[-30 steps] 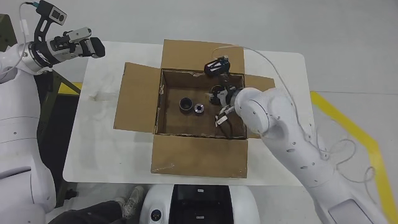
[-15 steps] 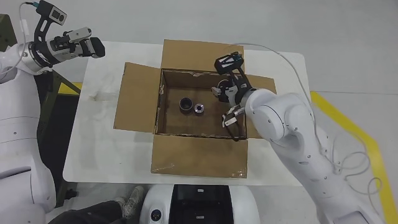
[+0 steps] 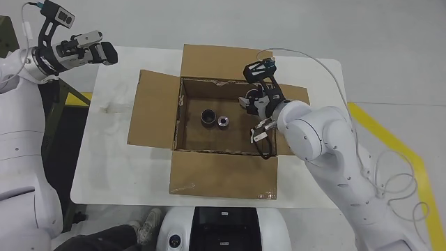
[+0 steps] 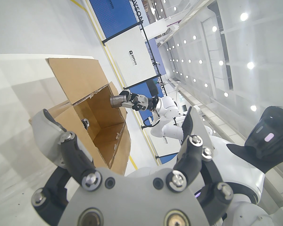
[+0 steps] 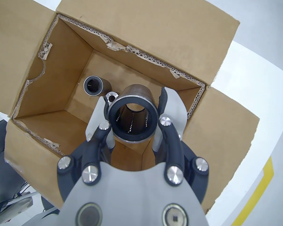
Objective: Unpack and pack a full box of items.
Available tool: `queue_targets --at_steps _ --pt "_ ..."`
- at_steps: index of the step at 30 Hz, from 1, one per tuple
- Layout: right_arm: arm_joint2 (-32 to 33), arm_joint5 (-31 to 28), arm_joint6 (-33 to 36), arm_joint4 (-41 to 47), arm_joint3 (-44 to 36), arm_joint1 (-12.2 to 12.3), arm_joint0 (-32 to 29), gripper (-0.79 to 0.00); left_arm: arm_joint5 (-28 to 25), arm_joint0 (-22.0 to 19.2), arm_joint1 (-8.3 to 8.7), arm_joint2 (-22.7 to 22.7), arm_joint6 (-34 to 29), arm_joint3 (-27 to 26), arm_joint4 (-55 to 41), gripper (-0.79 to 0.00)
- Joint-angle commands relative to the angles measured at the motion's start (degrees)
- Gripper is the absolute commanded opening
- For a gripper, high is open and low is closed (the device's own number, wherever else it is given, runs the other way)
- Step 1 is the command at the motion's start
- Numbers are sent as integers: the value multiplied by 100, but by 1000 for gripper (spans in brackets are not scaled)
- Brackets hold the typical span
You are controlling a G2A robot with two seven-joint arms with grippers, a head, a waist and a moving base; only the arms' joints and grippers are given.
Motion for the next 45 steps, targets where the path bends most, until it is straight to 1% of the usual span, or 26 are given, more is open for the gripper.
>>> queue_targets --at_steps 1,12,13,15,18,21,25,29,34,39,45 --pt "0 0 0 0 0 0 0 -785 0 0 0 0 0 0 0 0" --pt "0 0 0 0 0 0 0 -785 0 0 0 0 0 0 0 0" --pt "22 3 -93 12 1 0 -34 -785 0 0 0 0 0 0 0 0" --pt "139 24 -228 124 -81 4 -119 -785 0 0 0 0 0 0 0 0" --pt "311 36 -195 76 -266 24 -177 -785 0 0 0 0 0 0 0 0" --pt "450 29 -73 -224 -461 54 -211 -785 0 0 0 0 0 0 0 0" --pt "757 49 48 -301 -677 85 -270 -785 0 0 0 0 0 0 0 0" --pt "1180 82 158 -184 -811 121 -405 -785 0 0 0 0 0 0 0 0" --pt "1855 194 324 217 -973 174 -737 -785 0 0 0 0 0 0 0 0" --pt "2480 182 367 178 -1037 245 -1163 -785 0 0 0 0 0 0 0 0" --pt "3006 118 249 148 -1054 301 -1570 -785 0 0 0 0 0 0 0 0"
